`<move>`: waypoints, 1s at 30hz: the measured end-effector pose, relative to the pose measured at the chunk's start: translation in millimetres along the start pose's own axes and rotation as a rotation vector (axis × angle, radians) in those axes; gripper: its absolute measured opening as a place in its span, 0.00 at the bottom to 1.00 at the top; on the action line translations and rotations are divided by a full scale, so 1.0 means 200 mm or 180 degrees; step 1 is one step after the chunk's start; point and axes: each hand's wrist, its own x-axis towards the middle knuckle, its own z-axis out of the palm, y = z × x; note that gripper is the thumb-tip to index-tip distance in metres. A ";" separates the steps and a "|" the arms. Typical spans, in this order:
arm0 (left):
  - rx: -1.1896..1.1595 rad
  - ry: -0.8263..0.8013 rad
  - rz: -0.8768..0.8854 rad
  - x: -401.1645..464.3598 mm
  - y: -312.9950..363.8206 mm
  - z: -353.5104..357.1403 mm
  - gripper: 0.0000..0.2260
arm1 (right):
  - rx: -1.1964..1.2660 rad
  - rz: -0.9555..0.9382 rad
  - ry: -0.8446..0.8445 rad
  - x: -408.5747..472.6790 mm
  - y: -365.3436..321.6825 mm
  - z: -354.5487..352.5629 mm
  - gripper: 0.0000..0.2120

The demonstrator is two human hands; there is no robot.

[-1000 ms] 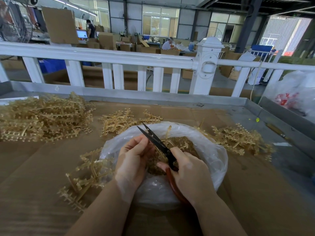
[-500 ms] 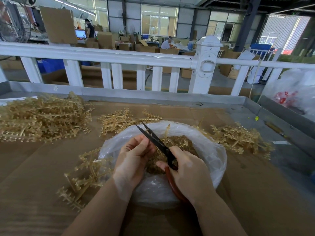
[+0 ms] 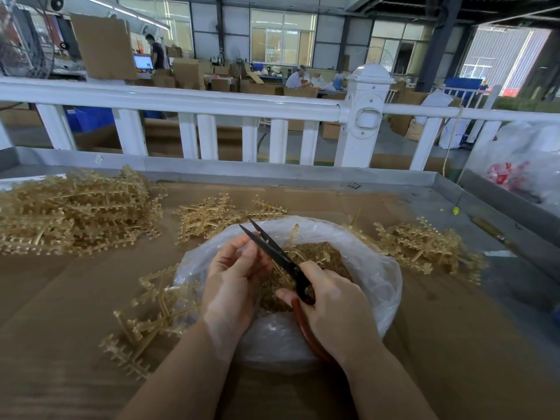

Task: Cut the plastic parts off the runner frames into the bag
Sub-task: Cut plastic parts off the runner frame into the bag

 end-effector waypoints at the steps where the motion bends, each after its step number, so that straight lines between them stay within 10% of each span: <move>1: 0.0010 -0.0001 -0.0010 0.00 0.00 0.00 0.06 | 0.0001 -0.0007 0.0007 0.00 0.00 0.00 0.16; 30: -0.0244 0.0024 0.0127 0.01 0.00 -0.01 0.05 | 0.0005 0.0039 0.0048 0.00 0.00 0.01 0.17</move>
